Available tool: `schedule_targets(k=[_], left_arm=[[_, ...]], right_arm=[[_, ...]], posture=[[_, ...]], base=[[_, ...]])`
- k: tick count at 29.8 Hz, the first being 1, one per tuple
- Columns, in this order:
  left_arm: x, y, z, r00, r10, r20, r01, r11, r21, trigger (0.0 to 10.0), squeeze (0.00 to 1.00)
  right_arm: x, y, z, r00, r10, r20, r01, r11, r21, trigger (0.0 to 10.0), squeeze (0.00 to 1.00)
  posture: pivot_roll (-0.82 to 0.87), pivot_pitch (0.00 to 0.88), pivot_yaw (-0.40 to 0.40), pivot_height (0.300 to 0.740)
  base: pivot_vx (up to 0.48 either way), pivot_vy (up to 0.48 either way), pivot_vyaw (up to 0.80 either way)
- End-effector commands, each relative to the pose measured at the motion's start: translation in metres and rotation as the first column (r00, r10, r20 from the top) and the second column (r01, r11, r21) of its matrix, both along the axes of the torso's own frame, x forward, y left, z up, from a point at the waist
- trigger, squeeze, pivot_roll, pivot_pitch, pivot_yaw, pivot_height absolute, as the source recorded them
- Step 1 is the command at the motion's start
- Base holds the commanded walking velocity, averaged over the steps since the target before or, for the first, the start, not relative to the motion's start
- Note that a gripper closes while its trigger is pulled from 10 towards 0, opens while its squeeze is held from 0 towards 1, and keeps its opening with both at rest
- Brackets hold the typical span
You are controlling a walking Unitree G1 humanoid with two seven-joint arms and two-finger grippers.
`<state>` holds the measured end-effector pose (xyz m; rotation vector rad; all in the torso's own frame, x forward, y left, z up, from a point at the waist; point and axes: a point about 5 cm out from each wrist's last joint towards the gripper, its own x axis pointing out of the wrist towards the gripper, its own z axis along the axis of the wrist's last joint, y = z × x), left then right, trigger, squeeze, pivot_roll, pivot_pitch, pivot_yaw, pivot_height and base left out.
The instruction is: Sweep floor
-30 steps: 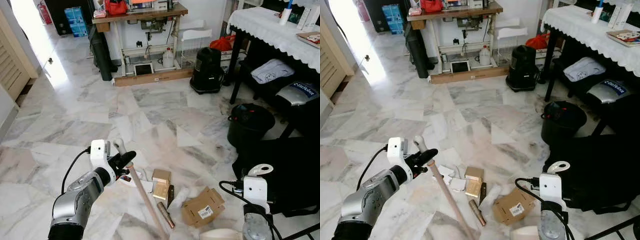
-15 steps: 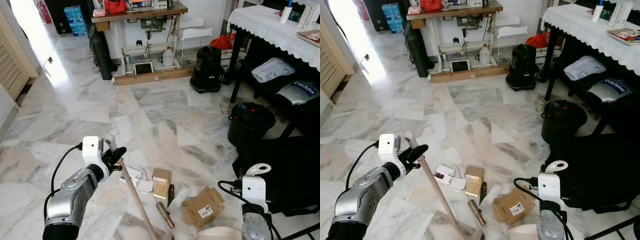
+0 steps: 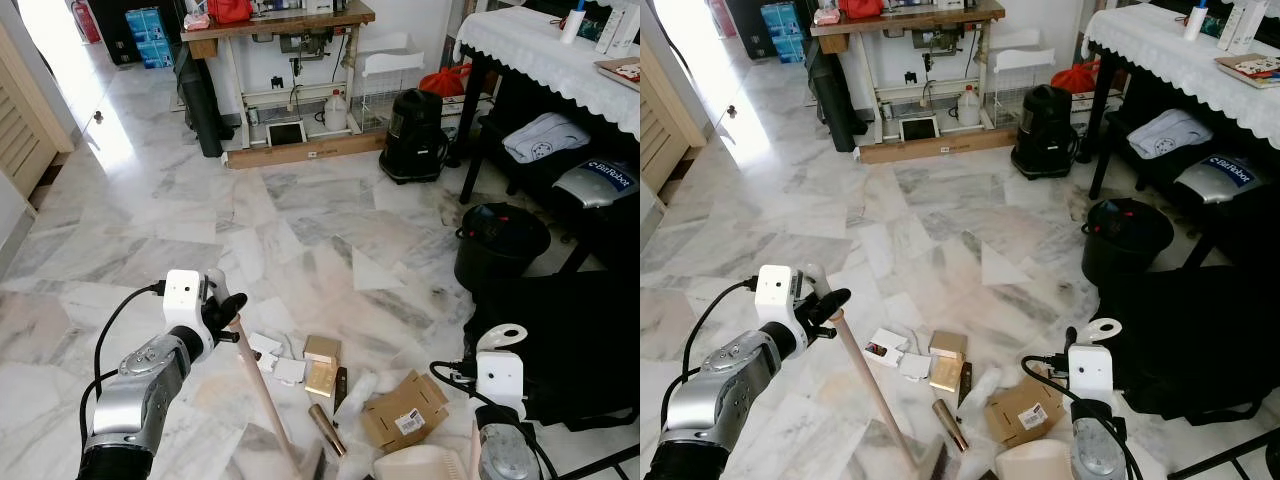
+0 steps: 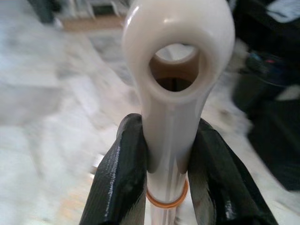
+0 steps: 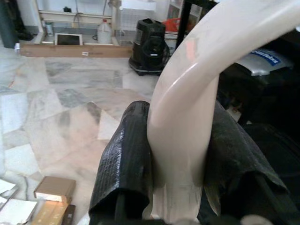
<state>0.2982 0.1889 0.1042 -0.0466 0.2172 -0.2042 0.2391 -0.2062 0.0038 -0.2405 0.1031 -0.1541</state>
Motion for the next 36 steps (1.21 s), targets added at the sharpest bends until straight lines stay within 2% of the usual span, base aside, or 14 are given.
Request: schedule_targets(k=[1, 6, 8, 12, 14, 16, 18, 21, 23, 29, 34, 36], left_arm=[[0.0, 0.009, 0.009, 0.994, 0.062, 0.086, -0.071, 0.991, 0.115, 10.0, 0.0], [-0.001, 0.01, 0.01, 0.99, 0.084, 0.116, -0.103, 0.98, 0.17, 10.0, 0.0], [-0.001, 0.008, 0.011, 0.987, 0.062, 0.149, -0.096, 0.968, 0.233, 10.0, 0.0], [-0.001, 0.006, 0.009, 0.986, 0.054, 0.157, -0.093, 0.965, 0.247, 10.0, 0.0], [-0.002, 0.003, 0.004, 0.992, 0.014, 0.122, -0.045, 0.966, 0.253, 10.0, 0.0], [-0.006, 0.0, -0.005, 0.997, -0.059, 0.042, 0.046, 0.963, 0.264, 10.0, 0.0], [-0.008, 0.0, -0.011, 0.998, -0.066, -0.003, 0.065, 0.969, 0.239, 10.0, 0.0], [-0.009, 0.001, -0.013, 0.998, -0.062, -0.014, 0.063, 0.976, 0.21, 10.0, 0.0], [-0.009, 0.0, -0.013, 0.997, -0.07, -0.022, 0.072, 0.983, 0.167, 10.0, 0.0], [-0.005, 0.005, -0.004, 0.997, 0.017, 0.081, -0.028, 0.99, 0.137, 10.0, 0.0], [-0.009, 0.007, 0.002, 0.981, 0.079, 0.178, -0.104, 0.985, 0.138, 10.0, 0.0], [-0.014, 0.007, 0.001, 0.972, 0.1, 0.212, -0.136, 0.978, 0.161, 10.0, 0.0]], right_arm=[[-0.001, 0.008, -0.006, 0.999, 0.031, -0.034, -0.03, 0.999, 0.028, 10.0, 0.0], [-0.001, 0.011, -0.007, 0.997, 0.069, -0.043, -0.067, 0.997, 0.044, 10.0, 0.0], [-0.001, 0.014, -0.008, 0.993, 0.101, -0.057, -0.098, 0.994, 0.058, 10.0, 0.0], [-0.002, 0.014, -0.009, 0.993, 0.106, -0.059, -0.102, 0.993, 0.064, 10.0, 0.0], [-0.002, 0.014, -0.009, 0.993, 0.106, -0.058, -0.103, 0.993, 0.064, 10.0, 0.0], [-0.002, 0.014, -0.009, 0.992, 0.109, -0.059, -0.106, 0.992, 0.063, 10.0, 0.0], [-0.002, 0.013, -0.008, 0.991, 0.119, -0.06, -0.116, 0.992, 0.058, 10.0, 0.0], [-0.001, 0.013, -0.008, 0.988, 0.139, -0.065, -0.136, 0.99, 0.044, 10.0, 0.0], [-0.002, 0.019, -0.011, 0.971, 0.215, -0.103, -0.213, 0.976, 0.034, 10.0, 0.0], [0.0, 0.01, -0.005, 0.989, 0.138, -0.061, -0.139, 0.99, -0.013, 10.0, 0.0], [0.005, -0.004, 0.008, 1.0, 0.017, 0.023, -0.018, 0.999, 0.03, 10.0, 0.0], [0.008, -0.009, 0.016, 0.998, -0.008, 0.063, 0.005, 0.999, 0.039, 10.0, 0.0]], posture=[[0.04, 0.0, 0.08, 0.74], [0.04, 0.0, 0.077, 0.74], [0.03, 0.0, 0.078, 0.74], [0.03, 0.0, 0.081, 0.74], [0.03, 0.0, 0.08, 0.74], [0.03, 0.0, 0.079, 0.74], [0.03, 0.0, 0.076, 0.74], [0.03, 0.0, 0.076, 0.74], [0.02, 0.0, 0.076, 0.74], [0.03, 0.0, 0.071, 0.74], [0.02, 0.0, 0.067, 0.74], [0.02, 0.0, 0.064, 0.74]], base=[[0.0, 0.0, 0.0], [0.0, 0.0, 0.0], [0.0, 0.0, 0.0], [0.0, 0.0, 0.0], [0.0, 0.0, 0.0], [0.0, 0.0, 0.0], [0.0, 0.0, 0.0], [0.0, 0.0, 0.0], [0.0, 0.0, 0.0], [0.0, 0.0, 0.0], [0.0, 0.0, 0.0], [0.0, 0.0, 0.0]])
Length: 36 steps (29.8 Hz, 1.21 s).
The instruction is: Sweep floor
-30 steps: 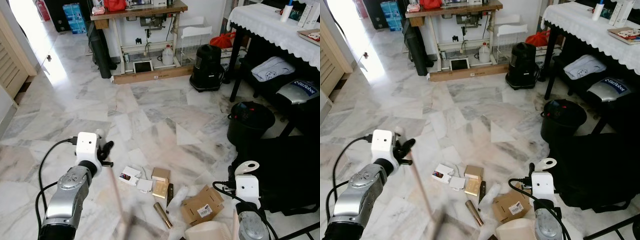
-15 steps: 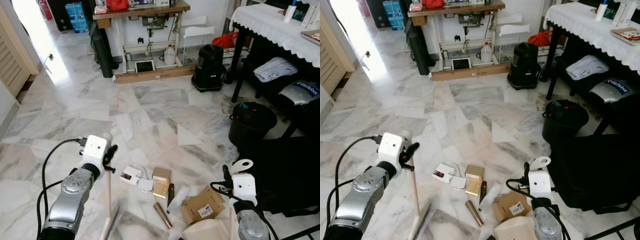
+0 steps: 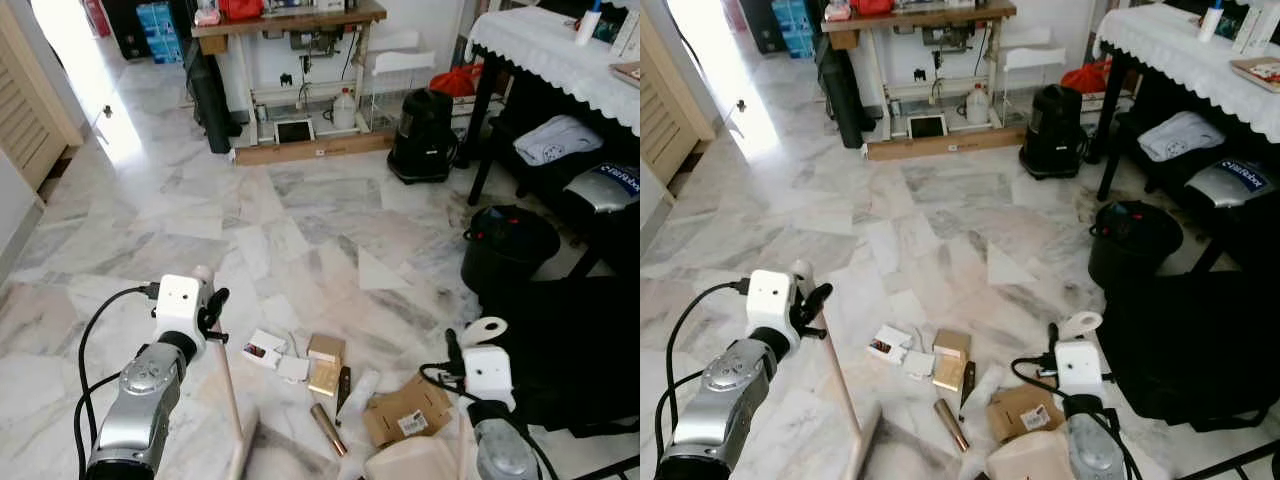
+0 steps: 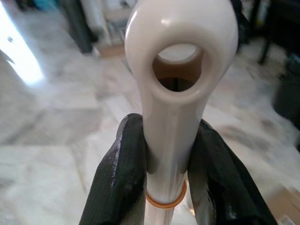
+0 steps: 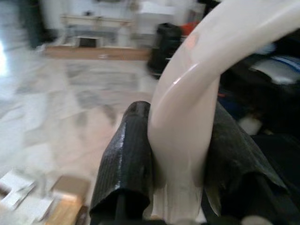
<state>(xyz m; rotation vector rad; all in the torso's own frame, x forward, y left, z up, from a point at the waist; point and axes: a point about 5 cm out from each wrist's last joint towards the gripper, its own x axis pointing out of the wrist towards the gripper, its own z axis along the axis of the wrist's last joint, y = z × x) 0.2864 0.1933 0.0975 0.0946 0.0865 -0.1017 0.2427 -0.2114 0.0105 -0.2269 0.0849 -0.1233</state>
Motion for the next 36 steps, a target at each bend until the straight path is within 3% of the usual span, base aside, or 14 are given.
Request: schedule_targets(k=[1, 8, 31, 36], left_arm=[[-0.0027, 0.0023, 0.0074, 0.997, 0.029, 0.065, -0.032, 0.999, 0.043, 10.0, 0.0], [-0.0056, -0.0033, 0.009, 0.99, 0.054, 0.131, -0.055, 0.998, 0.001, 10.0, 0.0], [-0.0054, -0.0056, 0.0081, 0.987, 0.057, 0.152, -0.055, 0.998, -0.016, 10.0, 0.0], [-0.0053, -0.0059, 0.0084, 0.986, 0.056, 0.155, -0.053, 0.998, -0.021, 10.0, 0.0]], right_arm=[[0.0052, -0.0035, 0.0099, 0.998, -0.037, 0.051, 0.036, 0.999, 0.024, 10.0, 0.0], [0.0072, -0.0045, 0.013, 0.997, -0.039, 0.064, 0.037, 0.999, 0.024, 10.0, 0.0], [0.0043, -0.0008, 0.0097, 0.999, -0.027, 0.036, 0.026, 1.0, 0.017, 10.0, 0.0], [0.0042, -0.0002, 0.0095, 0.999, -0.027, 0.035, 0.026, 0.999, 0.019, 10.0, 0.0]], posture=[[0.02, 0.0, 0.064, 0.74], [0.02, 0.0, 0.058, 0.74], [0.02, 0.0, 0.058, 0.74], [0.02, 0.0, 0.058, 0.74]], base=[[0.0, 0.0, 0.0], [0.0, 0.0, 0.0], [0.0, 0.0, 0.0], [-0.295, 0.0, 0.0]])
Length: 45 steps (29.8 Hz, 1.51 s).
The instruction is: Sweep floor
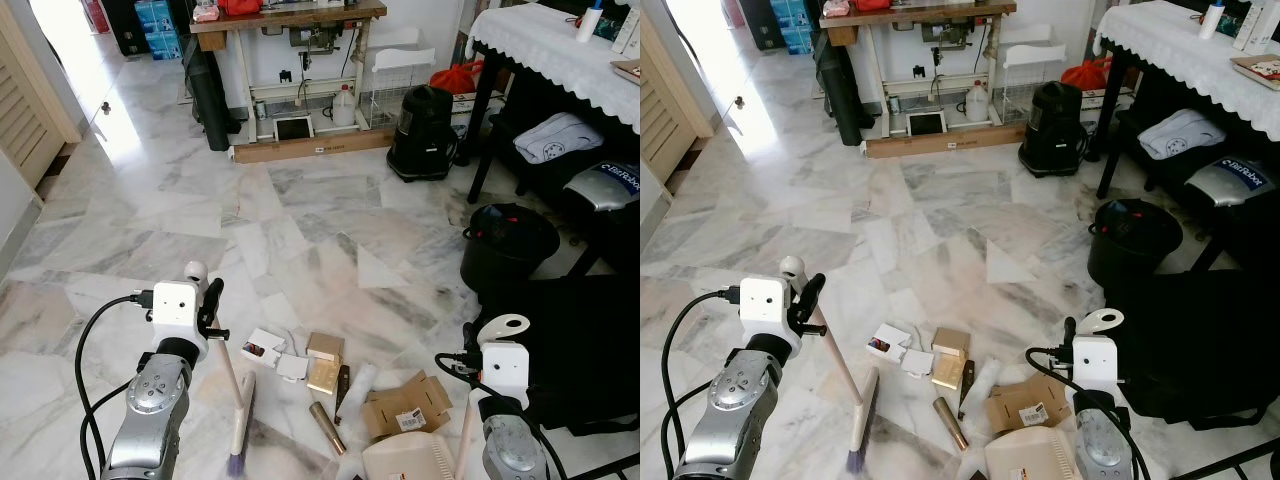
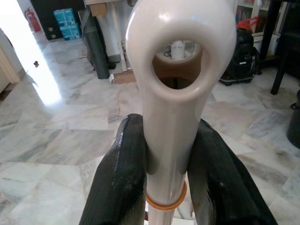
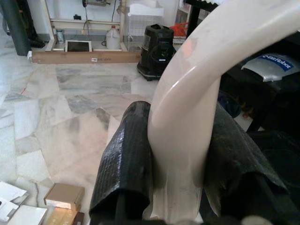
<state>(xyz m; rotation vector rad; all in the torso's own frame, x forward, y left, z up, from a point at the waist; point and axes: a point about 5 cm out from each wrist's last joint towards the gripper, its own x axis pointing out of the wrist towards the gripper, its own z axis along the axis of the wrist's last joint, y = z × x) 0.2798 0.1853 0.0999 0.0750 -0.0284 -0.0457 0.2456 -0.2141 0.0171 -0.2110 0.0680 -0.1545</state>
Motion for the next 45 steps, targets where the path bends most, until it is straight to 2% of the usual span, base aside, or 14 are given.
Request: schedule_targets(k=[1, 11, 29, 41, 45], left_arm=[[0.001, 0.002, 0.006, 0.999, 0.004, 0.04, -0.004, 1.0, 0.007, 10.0, 0.0], [0.001, 0.002, 0.007, 0.999, 0.002, 0.045, -0.003, 1.0, 0.004, 10.0, 0.0], [0.001, 0.002, 0.003, 1.0, 0.0, 0.024, 0.0, 1.0, -0.01, 10.0, 0.0], [0.002, -0.001, -0.001, 1.0, -0.028, -0.005, 0.028, 0.999, -0.019, 10.0, 0.0], [0.003, -0.005, -0.001, 0.998, -0.062, -0.015, 0.061, 0.997, -0.048, 10.0, 0.0]], right_arm=[[0.001, 0.002, 0.003, 1.0, 0.003, 0.014, -0.003, 1.0, 0.005, 10.0, 0.0], [0.0, 0.002, 0.002, 1.0, -0.001, 0.01, 0.001, 1.0, 0.003, 10.0, 0.0], [0.003, -0.006, 0.009, 0.998, -0.036, 0.044, 0.037, 0.999, -0.016, 10.0, 0.0], [0.006, -0.013, 0.014, 0.993, -0.097, 0.07, 0.101, 0.994, -0.05, 10.0, 0.0], [0.008, -0.017, 0.015, 0.988, -0.136, 0.077, 0.141, 0.988, -0.069, 10.0, 0.0]], posture=[[0.02, 0.0, 0.058, 0.74], [0.02, 0.0, 0.056, 0.74], [0.02, 0.0, 0.057, 0.74], [0.02, 0.0, 0.061, 0.74], [0.02, 0.0, 0.063, 0.74]], base=[[-0.352, 0.0, 0.0], [-0.263, 0.0, 0.0], [0.0, 0.0, 0.0], [0.0, 0.0, 0.0], [0.0, 0.0, 0.0]])
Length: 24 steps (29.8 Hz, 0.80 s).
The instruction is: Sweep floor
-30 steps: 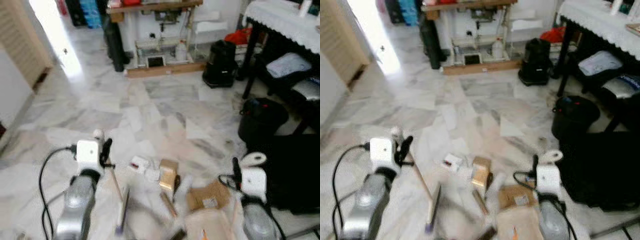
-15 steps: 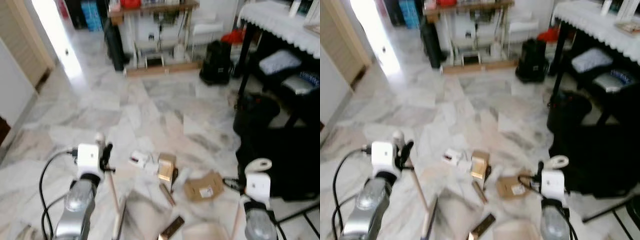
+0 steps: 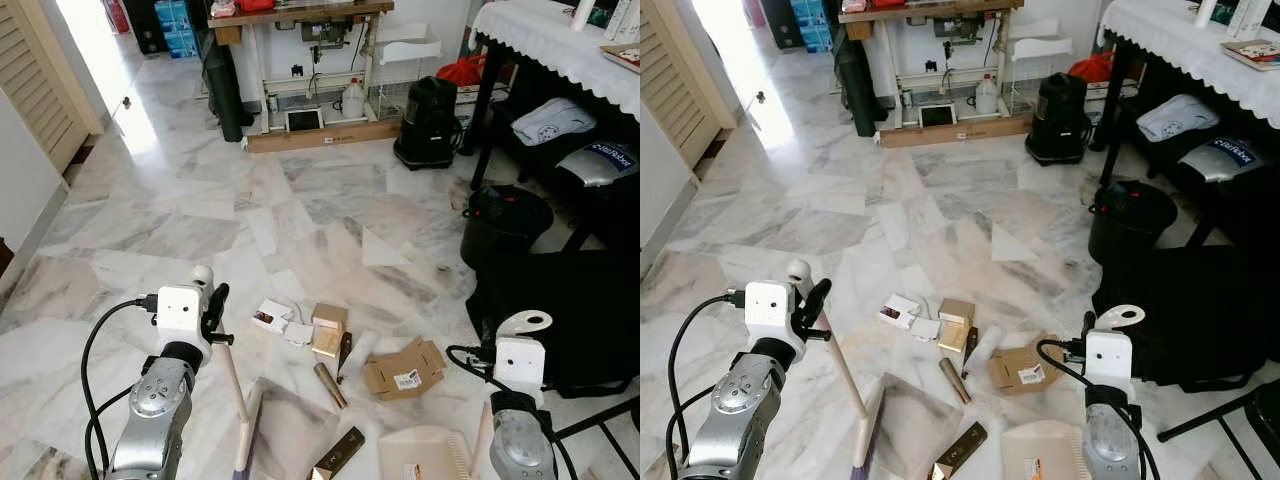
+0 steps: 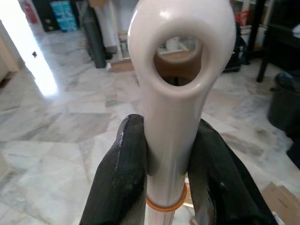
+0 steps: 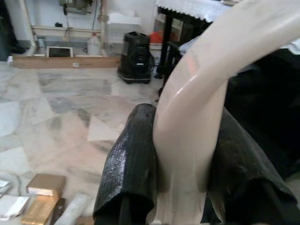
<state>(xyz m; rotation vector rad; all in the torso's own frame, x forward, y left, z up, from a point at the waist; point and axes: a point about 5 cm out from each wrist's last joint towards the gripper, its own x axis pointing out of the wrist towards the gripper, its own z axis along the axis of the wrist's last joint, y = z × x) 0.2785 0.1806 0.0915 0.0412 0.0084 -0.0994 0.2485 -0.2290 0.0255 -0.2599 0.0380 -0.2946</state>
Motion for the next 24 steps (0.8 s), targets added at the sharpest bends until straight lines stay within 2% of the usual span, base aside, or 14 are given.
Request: schedule_targets(k=[1, 7, 24], left_arm=[[0.005, -0.002, 0.007, 1.0, -0.021, 0.016, 0.021, 0.999, -0.034, 10.0, 0.0], [0.009, -0.001, 0.009, 0.999, -0.032, 0.0, 0.032, 0.995, -0.094, 10.0, 0.0], [0.005, 0.0, 0.016, 0.998, -0.07, -0.01, 0.069, 0.993, -0.097, 10.0, 0.0]], right_arm=[[0.006, -0.003, 0.006, 0.999, -0.017, 0.029, 0.018, 1.0, -0.019, 10.0, 0.0], [0.014, -0.004, 0.008, 0.998, -0.047, 0.036, 0.048, 0.999, -0.021, 10.0, 0.0], [0.038, 0.008, 0.022, 0.996, -0.017, 0.089, 0.017, 1.0, 0.004, 10.0, 0.0]], posture=[[0.02, 0.0, 0.065, 0.74], [0.04, 0.0, 0.077, 0.74], [0.08, 0.038, 0.097, 0.74]], base=[[0.0, 0.0, 0.0], [0.0, 0.0, 0.0], [0.0, 0.0, 0.0]])
